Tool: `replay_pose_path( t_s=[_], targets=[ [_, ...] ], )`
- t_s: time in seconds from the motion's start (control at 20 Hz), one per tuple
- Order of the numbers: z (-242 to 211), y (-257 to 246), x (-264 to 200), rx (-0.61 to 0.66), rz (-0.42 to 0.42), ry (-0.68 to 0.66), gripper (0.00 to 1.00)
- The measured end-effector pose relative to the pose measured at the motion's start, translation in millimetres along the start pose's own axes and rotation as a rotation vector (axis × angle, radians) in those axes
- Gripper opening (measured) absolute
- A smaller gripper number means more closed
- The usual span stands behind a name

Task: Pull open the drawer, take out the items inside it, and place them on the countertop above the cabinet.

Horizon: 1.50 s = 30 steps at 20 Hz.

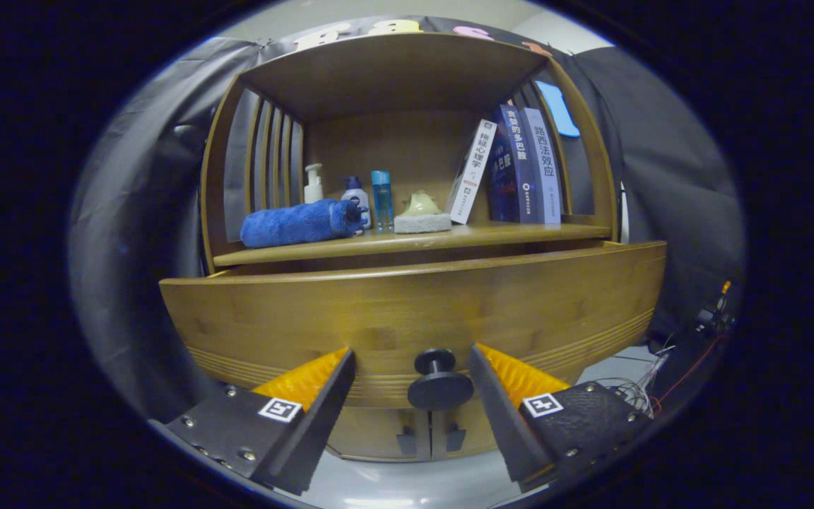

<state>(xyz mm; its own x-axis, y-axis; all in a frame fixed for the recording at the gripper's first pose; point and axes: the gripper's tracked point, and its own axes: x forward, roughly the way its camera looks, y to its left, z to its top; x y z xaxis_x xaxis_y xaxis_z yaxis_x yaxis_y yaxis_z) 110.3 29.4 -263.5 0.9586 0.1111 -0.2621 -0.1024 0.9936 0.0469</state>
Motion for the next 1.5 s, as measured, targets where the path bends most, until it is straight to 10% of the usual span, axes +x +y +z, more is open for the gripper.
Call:
replay_pose_path(
  t_s=[1.5],
  targets=[
    [1,-12,58,-0.008,-0.059,0.074,0.99]
  ],
)
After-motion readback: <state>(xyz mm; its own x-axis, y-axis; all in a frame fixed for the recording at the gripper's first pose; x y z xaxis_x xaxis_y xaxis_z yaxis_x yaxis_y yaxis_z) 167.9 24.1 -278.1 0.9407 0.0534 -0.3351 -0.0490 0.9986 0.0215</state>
